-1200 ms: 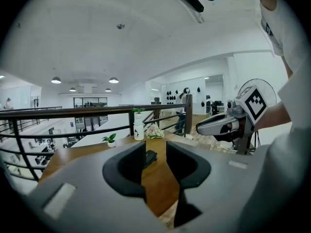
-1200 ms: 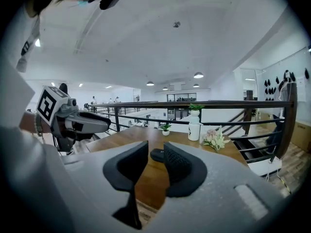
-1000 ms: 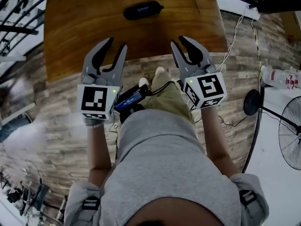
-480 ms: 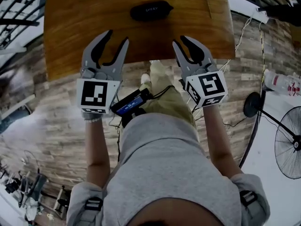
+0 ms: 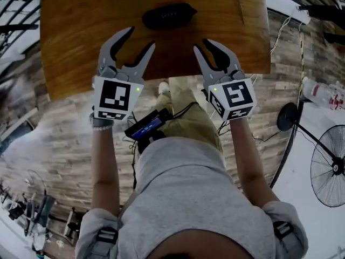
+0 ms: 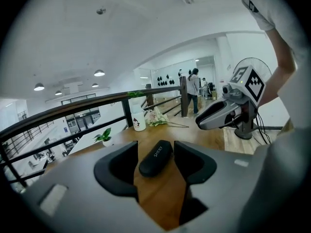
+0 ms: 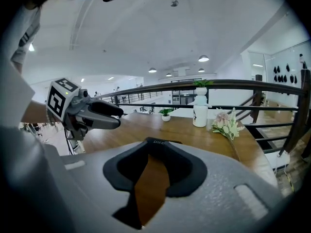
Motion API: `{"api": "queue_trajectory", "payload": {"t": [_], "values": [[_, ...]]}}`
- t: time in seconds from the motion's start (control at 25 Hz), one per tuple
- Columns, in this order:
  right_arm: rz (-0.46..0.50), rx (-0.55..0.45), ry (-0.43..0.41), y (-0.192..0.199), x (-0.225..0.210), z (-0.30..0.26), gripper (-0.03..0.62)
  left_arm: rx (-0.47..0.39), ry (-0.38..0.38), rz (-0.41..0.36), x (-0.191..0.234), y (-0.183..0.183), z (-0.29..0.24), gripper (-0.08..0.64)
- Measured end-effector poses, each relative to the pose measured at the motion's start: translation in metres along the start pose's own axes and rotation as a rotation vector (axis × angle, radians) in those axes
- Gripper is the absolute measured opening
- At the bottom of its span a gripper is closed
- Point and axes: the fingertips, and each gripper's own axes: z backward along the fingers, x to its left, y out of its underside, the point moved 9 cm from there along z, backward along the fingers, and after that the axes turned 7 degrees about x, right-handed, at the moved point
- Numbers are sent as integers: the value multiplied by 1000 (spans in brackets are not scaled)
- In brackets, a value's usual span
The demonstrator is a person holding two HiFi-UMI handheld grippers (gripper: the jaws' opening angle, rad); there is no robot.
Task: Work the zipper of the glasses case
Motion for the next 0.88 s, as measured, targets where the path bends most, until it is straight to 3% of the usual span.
{"api": "queue_trajectory", "payload": {"t": [0.44, 0.64, 0.88], "values": [[-18, 57, -27, 2, -12, -34, 95, 192, 38, -216, 5, 25, -55, 264], [-16, 90, -34, 8, -18, -47, 95, 268, 46, -267, 6, 35, -79, 311], [-5, 112, -17, 15, -25, -57, 95, 329, 77, -351, 4, 43, -100, 311]]}}
